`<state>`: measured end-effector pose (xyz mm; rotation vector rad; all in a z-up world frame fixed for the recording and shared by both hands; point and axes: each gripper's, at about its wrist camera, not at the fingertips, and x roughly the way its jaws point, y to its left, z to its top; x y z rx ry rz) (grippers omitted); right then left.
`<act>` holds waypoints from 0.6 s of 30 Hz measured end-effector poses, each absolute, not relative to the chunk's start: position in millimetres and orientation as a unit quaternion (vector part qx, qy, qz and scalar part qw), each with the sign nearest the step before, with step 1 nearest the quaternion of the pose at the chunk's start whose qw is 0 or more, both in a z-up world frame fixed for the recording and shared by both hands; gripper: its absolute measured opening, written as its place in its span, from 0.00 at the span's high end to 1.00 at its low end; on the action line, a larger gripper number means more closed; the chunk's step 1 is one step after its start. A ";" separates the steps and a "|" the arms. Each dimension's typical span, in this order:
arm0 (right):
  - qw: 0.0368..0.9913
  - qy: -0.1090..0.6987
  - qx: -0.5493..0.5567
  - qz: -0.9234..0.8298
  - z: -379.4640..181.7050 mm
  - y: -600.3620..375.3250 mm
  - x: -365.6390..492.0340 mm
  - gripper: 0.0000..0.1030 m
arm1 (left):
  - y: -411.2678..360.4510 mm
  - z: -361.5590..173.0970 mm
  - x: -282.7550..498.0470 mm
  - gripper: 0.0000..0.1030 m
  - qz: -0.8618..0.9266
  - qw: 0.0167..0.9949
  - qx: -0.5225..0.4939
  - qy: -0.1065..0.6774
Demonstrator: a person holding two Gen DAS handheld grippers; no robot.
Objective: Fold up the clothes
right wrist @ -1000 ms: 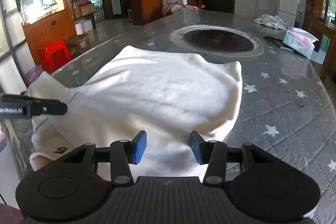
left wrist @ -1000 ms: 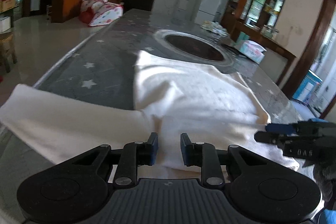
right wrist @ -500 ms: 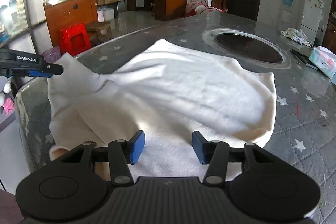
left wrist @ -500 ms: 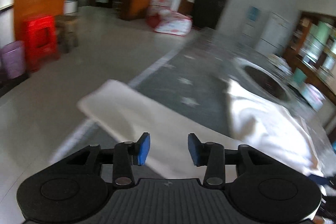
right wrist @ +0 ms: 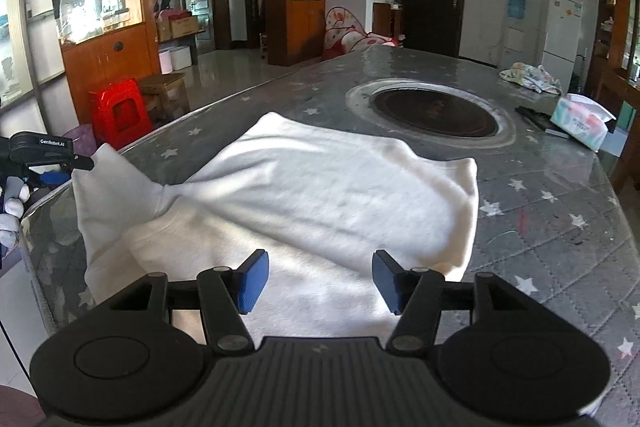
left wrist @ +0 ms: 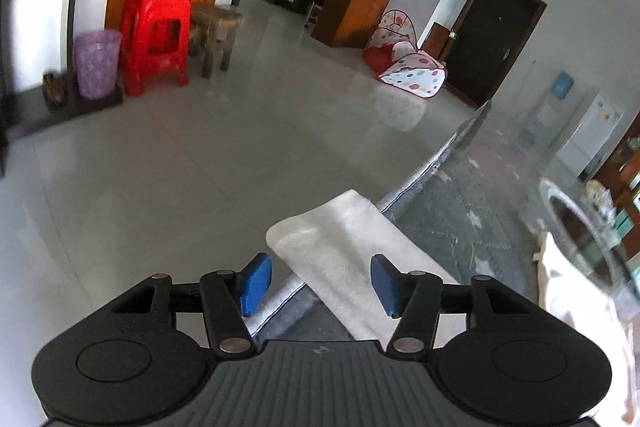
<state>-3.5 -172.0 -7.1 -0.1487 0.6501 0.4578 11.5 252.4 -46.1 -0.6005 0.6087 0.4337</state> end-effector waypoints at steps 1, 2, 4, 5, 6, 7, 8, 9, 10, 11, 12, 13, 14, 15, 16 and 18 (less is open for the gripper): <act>0.920 0.315 -0.071 0.221 -6.5 -173.4 -3.4 0.43 | 254.5 -47.4 10.2 0.59 0.211 0.886 -0.295 0.290; 0.921 0.314 -0.069 0.218 -5.8 -174.9 -3.3 0.43 | 254.9 -47.1 8.1 0.70 0.214 0.885 -0.299 0.285; 0.924 0.312 -0.066 0.214 -4.6 -177.5 -3.4 0.43 | 255.9 -46.1 3.5 0.83 0.217 0.885 -0.304 0.276; 0.925 0.310 -0.064 0.211 -4.1 -178.8 -3.4 0.43 | 256.3 -44.4 0.0 0.90 0.219 0.886 -0.308 0.270; 0.926 0.309 -0.063 0.209 -3.6 -179.9 -3.4 0.43 | 255.9 -42.5 -2.6 0.94 0.219 0.887 -0.310 0.264; 0.927 0.308 -0.061 0.207 -3.1 -180.9 -3.4 0.43 | 254.1 -39.2 -5.7 0.95 0.215 0.889 -0.311 0.256; 0.928 0.307 -0.059 0.204 -2.5 -182.5 -3.7 0.43 | 250.0 -34.5 -7.7 0.95 0.206 0.894 -0.311 0.248; 0.929 0.306 -0.057 0.202 -2.1 -184.1 -4.0 0.43 | 245.5 -29.6 -9.3 0.96 0.195 0.898 -0.311 0.241; 0.930 0.305 -0.054 0.200 -1.7 -185.7 -4.3 0.43 | 238.9 -23.5 -10.3 0.96 0.179 0.905 -0.308 0.233; 0.931 0.304 -0.051 0.197 -1.2 -187.5 -4.6 0.43 | 230.3 -16.4 -11.3 0.96 0.158 0.912 -0.303 0.227; 0.932 0.302 -0.048 0.194 -0.5 -189.7 -5.0 0.43 | 219.9 -9.7 -11.3 0.96 0.133 0.918 -0.300 0.223; 0.933 0.301 -0.045 0.191 0.2 -192.0 -5.3 0.43 | 209.1 -3.0 -11.2 0.96 0.106 0.923 -0.298 0.219; 0.934 0.299 -0.043 0.188 1.0 -194.4 -5.7 0.43 | 198.3 3.6 -11.0 0.96 0.080 0.927 -0.295 0.215; 0.936 0.297 -0.040 0.185 2.0 -196.9 -6.1 0.43 | 186.4 9.0 -9.7 0.96 0.052 0.930 -0.295 0.215; 0.937 0.296 -0.038 0.181 2.8 -199.6 -6.6 0.43 | 174.3 14.0 -8.2 0.96 0.023 0.931 -0.295 0.215; 0.940 0.293 -0.034 0.174 4.2 -205.2 -7.5 0.43 | 152.8 21.1 -3.2 0.96 -0.024 0.930 -0.295 0.217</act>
